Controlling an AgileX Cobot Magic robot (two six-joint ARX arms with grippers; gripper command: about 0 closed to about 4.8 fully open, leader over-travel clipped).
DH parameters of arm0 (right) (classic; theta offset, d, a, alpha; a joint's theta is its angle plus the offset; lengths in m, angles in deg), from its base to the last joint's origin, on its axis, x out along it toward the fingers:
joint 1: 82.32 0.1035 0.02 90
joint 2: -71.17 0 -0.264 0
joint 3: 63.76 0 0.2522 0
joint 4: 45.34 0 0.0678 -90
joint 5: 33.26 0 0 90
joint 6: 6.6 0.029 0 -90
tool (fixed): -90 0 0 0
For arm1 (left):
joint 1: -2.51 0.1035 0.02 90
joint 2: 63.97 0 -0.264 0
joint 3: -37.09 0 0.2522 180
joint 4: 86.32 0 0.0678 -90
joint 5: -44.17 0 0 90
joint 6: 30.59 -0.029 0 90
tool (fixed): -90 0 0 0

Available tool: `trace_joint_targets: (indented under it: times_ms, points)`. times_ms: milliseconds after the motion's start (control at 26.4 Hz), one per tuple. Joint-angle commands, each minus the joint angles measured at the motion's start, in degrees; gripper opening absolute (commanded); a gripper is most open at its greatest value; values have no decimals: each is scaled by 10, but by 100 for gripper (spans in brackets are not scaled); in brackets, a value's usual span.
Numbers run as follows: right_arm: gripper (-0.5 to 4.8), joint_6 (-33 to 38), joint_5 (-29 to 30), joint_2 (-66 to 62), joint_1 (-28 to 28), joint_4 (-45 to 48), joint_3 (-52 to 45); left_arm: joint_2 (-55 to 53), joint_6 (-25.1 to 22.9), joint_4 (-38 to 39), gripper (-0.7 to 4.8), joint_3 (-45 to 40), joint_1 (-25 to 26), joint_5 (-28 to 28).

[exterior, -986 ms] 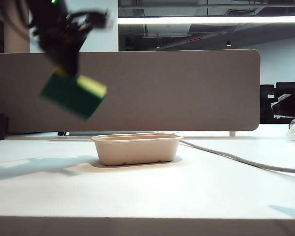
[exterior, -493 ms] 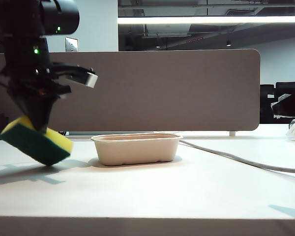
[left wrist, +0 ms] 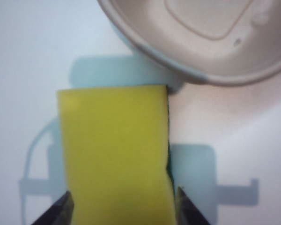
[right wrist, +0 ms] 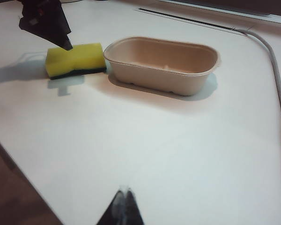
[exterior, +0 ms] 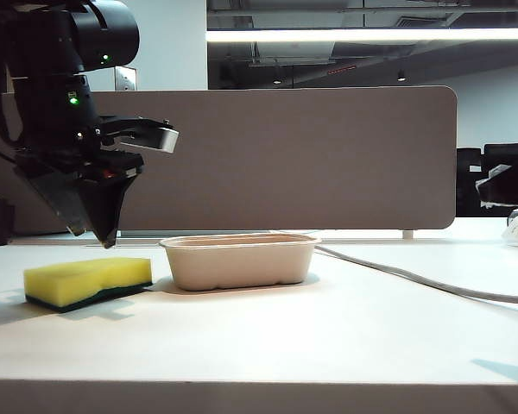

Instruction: Take out the cleaning sponge from the paper lunch box and place it on the table.

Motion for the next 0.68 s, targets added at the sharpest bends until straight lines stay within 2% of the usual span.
trace_joint_targets:
  times_ms: [38,114,152,190,228,341,493,569,683]
  points:
    - [-5,0,0,1,0,10,0,5,1,-7,318,3,-1,2]
    - [-5,0,0,1,0,10,0,14,0,-4,296,7,-1,-2]
    - [-5,0,0,1,0,10,0,23,1,-3,223,8,-1,-10]
    - [-5,0,0,1,0,10,0,37,0,-3,89,9,-2,-14]
    - [-5,0,0,1,0,10,0,59,2,-6,-9,9,-2,-12]
    - [-5,0,0,1,0,10,0,132,23,-31,-5,9,-2,3]
    - [-5,0,0,5,-3,10,0,253,85,-92,-5,-14,-3,37]
    - [-5,0,2,10,-13,10,0,309,92,-131,-5,-39,-15,40]
    - [-5,0,2,22,-44,10,0,393,93,-200,-5,-91,-63,-24]
